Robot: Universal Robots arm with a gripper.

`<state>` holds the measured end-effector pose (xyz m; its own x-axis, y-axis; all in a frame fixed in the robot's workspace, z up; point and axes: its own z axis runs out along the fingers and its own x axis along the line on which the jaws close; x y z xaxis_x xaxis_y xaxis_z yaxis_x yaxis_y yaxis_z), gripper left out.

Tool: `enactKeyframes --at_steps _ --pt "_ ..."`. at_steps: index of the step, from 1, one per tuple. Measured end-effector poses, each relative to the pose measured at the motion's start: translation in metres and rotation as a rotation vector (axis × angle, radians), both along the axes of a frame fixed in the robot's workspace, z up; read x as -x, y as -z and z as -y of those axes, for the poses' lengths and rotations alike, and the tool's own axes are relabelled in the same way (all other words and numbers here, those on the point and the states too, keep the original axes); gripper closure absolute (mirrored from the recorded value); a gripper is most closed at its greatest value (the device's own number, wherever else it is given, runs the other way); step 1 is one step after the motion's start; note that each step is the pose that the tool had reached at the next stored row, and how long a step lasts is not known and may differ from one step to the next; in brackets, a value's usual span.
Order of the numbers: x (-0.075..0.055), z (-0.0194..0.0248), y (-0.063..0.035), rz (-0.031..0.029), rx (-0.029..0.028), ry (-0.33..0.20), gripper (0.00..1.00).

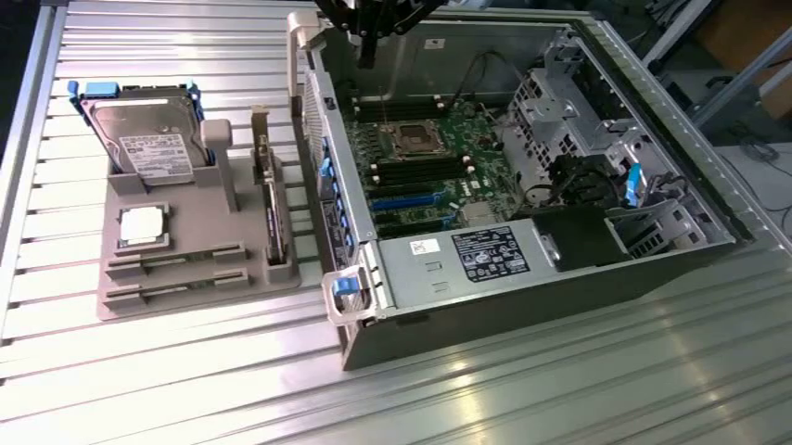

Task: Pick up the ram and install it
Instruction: 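Reach for the ram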

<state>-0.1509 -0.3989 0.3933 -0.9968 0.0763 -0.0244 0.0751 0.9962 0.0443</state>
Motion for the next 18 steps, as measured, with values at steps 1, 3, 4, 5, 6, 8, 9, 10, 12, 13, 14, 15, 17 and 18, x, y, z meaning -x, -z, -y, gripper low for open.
enactKeyframes --at_steps 1,3,4,5,6,8,9,10,12,13,14,15,17,18 --pt "0.001 0.0000 0.0000 0.0000 -0.0001 0.000 0.89" --pt "0.003 0.0000 0.0000 0.0000 -0.0001 0.000 0.89" --pt "0.004 0.0000 0.0001 0.0001 -0.0001 0.000 0.89" --pt "0.005 0.0000 0.0000 0.0000 0.0000 0.000 0.89" --pt "0.006 0.0000 0.0000 0.0000 0.0000 0.000 0.89" --pt "0.011 0.0000 0.0000 0.0001 0.0000 0.000 0.89" --pt "0.015 0.0000 0.0000 0.0001 0.0000 0.000 0.89" --pt "0.017 0.0000 0.0000 0.0000 -0.0001 0.000 0.89" --pt "0.021 0.0000 0.0000 0.0000 0.0000 0.000 0.89" --pt "0.022 0.0000 0.0000 0.0000 0.0000 0.000 0.89" --pt "0.023 0.0000 0.0000 0.0000 0.0000 0.000 0.89" --pt "0.025 0.0000 0.0000 0.0000 0.0000 0.000 0.89" --pt "0.028 0.0000 0.0000 0.0001 -0.0001 0.000 0.89" --pt "0.031 0.0000 0.0000 0.0000 0.0000 0.000 0.89"
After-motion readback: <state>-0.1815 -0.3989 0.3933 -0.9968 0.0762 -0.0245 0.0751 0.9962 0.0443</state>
